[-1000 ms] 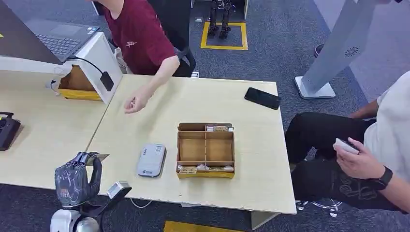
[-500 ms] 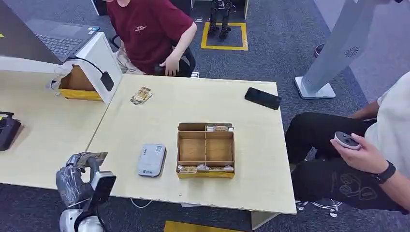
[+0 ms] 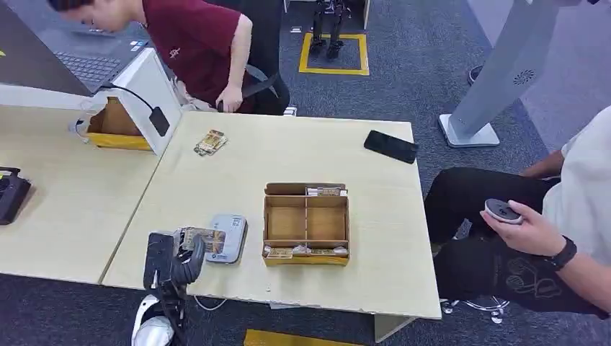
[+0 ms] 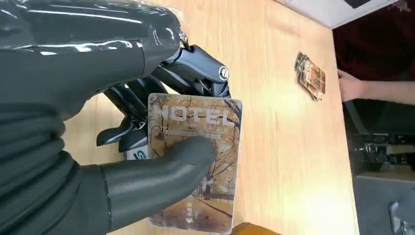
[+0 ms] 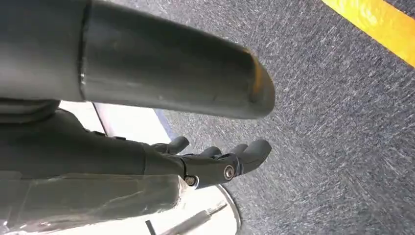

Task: Pass the card to the sensor for recognition and then transmit it.

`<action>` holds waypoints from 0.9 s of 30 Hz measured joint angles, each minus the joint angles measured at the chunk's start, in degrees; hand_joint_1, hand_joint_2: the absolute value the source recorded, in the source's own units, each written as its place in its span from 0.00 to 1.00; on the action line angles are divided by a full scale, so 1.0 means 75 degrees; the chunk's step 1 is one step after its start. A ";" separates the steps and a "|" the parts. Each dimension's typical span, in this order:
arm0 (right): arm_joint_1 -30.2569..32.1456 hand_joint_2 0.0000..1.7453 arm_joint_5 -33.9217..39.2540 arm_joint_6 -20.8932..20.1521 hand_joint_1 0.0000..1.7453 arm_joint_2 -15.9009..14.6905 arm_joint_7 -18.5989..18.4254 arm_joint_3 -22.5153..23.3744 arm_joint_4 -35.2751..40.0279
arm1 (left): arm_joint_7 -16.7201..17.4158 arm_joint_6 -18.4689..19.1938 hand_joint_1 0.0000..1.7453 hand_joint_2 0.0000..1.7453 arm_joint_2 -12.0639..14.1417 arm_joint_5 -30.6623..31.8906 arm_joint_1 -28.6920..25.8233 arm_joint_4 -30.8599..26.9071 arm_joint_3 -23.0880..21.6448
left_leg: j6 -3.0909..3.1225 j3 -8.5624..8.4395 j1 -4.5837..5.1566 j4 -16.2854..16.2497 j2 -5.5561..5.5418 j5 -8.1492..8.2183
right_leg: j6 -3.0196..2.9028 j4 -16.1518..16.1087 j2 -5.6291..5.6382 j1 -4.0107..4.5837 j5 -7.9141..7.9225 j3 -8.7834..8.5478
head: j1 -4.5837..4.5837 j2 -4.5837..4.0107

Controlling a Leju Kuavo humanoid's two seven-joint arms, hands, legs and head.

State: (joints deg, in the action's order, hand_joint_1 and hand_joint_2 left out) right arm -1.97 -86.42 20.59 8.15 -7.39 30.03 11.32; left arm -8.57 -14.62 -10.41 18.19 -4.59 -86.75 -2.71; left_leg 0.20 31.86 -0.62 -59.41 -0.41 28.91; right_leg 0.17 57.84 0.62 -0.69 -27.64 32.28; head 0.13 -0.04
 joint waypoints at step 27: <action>-0.0103 0.00 -0.0044 -0.0128 0.00 0.0111 -0.0172 -0.0085 0.0000 | 0.0114 -0.1072 1.00 1.00 0.0297 0.0067 0.1074 0.1644 0.0035 | -0.0003 0.0003 0.0000 0.0000 -0.0003 -0.0009 | -0.0003 0.0002 -0.0004 0.0000 0.0006 -0.0001 | -0.0003 0.0000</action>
State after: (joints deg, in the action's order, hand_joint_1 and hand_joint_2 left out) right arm -2.75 -86.75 19.63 8.98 -8.68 29.40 11.32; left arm -7.72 -22.67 -8.17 18.69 3.47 -74.42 -2.45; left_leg 0.17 31.89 -0.62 -59.41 -0.44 28.85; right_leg 0.14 57.86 0.59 -0.69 -27.59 32.27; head 0.11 -0.04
